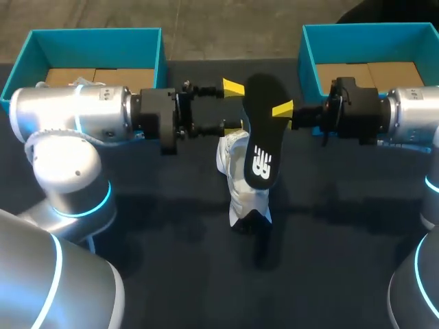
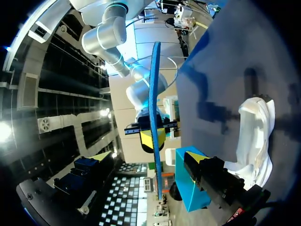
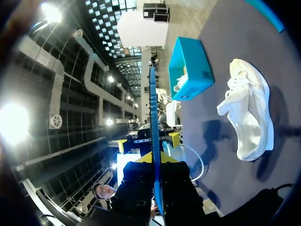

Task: Take the shoe out of the shoebox, open the shoe tongue, remove and reinsert the insole, then place the shoe into the shoebox

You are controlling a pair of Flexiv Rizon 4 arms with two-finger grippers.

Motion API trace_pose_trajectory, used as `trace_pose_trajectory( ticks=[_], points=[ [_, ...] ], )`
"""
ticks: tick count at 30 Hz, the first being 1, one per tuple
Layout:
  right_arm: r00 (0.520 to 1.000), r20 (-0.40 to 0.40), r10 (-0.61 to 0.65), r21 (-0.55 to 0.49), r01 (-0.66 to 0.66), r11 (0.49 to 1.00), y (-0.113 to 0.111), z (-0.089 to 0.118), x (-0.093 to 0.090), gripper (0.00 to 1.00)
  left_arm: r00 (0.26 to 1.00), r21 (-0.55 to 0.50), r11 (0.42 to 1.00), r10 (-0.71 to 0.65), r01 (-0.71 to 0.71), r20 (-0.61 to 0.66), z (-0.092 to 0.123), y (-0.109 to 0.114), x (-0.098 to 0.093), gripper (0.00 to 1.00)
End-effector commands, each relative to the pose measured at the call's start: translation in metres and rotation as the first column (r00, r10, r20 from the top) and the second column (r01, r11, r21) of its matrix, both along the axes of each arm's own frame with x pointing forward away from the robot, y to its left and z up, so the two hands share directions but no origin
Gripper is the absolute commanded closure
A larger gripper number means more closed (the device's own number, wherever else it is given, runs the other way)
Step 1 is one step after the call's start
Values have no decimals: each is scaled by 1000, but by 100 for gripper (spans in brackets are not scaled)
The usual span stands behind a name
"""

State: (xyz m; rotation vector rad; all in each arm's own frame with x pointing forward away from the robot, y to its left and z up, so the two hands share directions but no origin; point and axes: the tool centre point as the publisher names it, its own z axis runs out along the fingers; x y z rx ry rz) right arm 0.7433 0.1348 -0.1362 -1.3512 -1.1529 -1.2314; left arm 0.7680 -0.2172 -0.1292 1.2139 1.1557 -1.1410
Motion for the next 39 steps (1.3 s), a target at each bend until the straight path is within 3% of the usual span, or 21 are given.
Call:
trace_pose_trajectory(
  ticks=[1, 3, 5, 7, 8, 10, 24, 25, 26, 35, 36, 37, 38, 39],
  points=[
    [1000, 2, -3, 7, 3, 1000, 9, -2, -2, 100, 1000, -32, 999, 23, -23, -5, -4, -14, 2, 0],
    [1000, 6, 3, 5, -3, 1000, 12, -2, -3, 100, 1000, -41, 999, 31, -31, -6, -5, -18, 3, 9],
    [1000, 7, 6, 8, -6, 1000, 14, -2, -4, 100, 999, -47, 998, 43, -44, -3, -5, -21, 4, 12],
    [1000, 9, 8, 10, -8, 1000, 15, -2, -4, 100, 999, -58, 997, 51, -52, -19, -6, -23, 5, 27],
    [1000, 9, 9, 10, -9, 1000, 16, -2, -5, 100, 998, -58, 997, 52, -53, -19, -6, -24, 6, 30],
    [1000, 11, 12, 9, -12, 1000, 17, -2, -5, 100, 998, -58, 997, 52, -53, -23, -7, -26, 7, 50],
    [1000, 20, 8, 15, -9, 1000, 19, -2, -6, 100, 997, -67, 996, 62, -65, -49, -12, -30, 9, 80],
    [1000, 20, 8, 16, -8, 1000, 19, -2, -6, 100, 997, -66, 996, 63, -66, -51, -13, -30, 9, 84],
    [1000, 20, 7, 16, -8, 1000, 19, -2, -6, 100, 997, -66, 996, 63, -66, -51, -13, -30, 9, 100],
    [1000, 17, 6, 19, -6, 1000, 18, -2, -7, 100, 994, -50, 997, 61, -65, -89, -20, -33, 10, 100],
    [1000, 17, 2, 17, -3, 1000, 17, -4, -7, 97, 993, -49, 997, 61, -66, -105, -20, -32, 9, 100],
    [1000, 20, -11, 13, 11, 1000, 16, -6, -7, 54, 991, -49, 997, 60, -67, -120, -21, -31, 9, 100],
    [999, 30, -16, 4, 16, 1000, 13, -7, -7, 0, 990, -50, 997, 59, -65, -128, -22, -30, 9, 100],
    [999, 38, -24, -11, 25, 1000, 11, -9, -7, 0, 988, -48, 997, 56, -63, -142, -23, -30, 8, 100]
  ],
)
